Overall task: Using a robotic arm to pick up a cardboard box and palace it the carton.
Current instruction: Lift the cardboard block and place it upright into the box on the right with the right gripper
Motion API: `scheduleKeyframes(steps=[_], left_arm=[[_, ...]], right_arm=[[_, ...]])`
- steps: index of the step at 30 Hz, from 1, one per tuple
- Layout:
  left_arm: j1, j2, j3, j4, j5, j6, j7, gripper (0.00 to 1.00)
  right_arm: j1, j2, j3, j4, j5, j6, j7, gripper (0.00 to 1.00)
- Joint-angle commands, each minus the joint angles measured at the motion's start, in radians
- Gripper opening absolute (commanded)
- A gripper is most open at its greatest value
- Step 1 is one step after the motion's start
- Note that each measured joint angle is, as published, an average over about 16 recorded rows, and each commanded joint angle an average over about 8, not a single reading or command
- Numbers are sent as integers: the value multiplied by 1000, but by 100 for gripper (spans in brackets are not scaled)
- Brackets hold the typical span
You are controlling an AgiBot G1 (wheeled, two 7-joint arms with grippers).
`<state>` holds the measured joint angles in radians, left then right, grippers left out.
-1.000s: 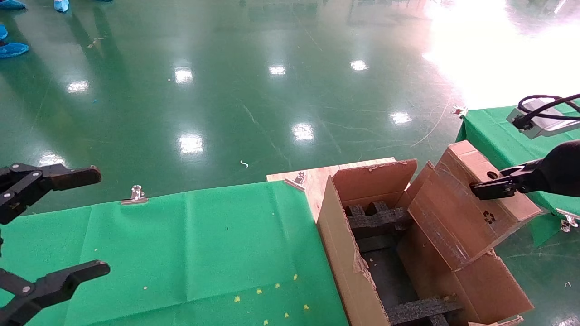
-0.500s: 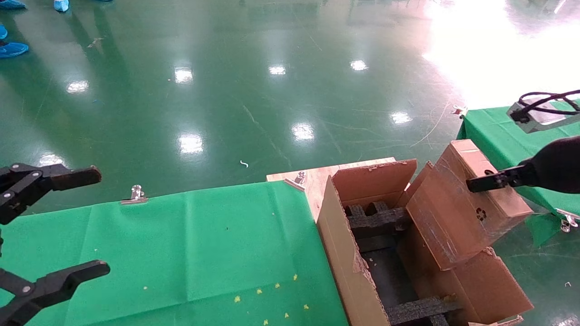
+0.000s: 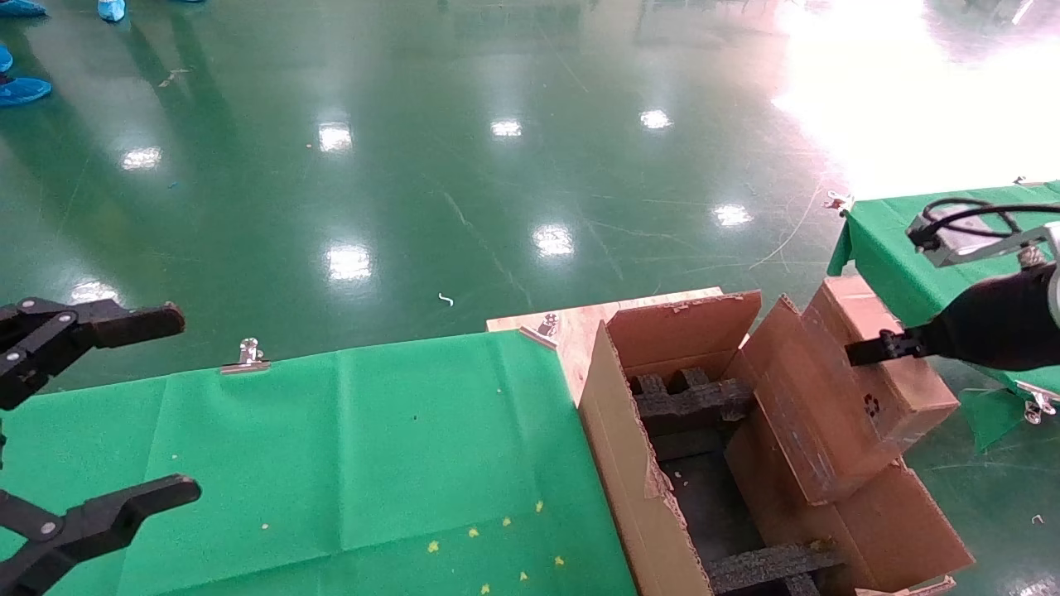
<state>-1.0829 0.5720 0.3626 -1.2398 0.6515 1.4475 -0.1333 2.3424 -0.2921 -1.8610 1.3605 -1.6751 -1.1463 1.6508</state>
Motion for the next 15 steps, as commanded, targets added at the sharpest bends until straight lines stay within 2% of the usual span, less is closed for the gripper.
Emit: scheduleKeyframes(steps=[1,15], left_arm=[[0,0,0,0,0,0,0,100],[0,0,0,0,0,0,0,100]], right_arm=[[-11,0,-6,1,-2,8,17,0],[-109,-5,-47,-1,12,105,14,0]])
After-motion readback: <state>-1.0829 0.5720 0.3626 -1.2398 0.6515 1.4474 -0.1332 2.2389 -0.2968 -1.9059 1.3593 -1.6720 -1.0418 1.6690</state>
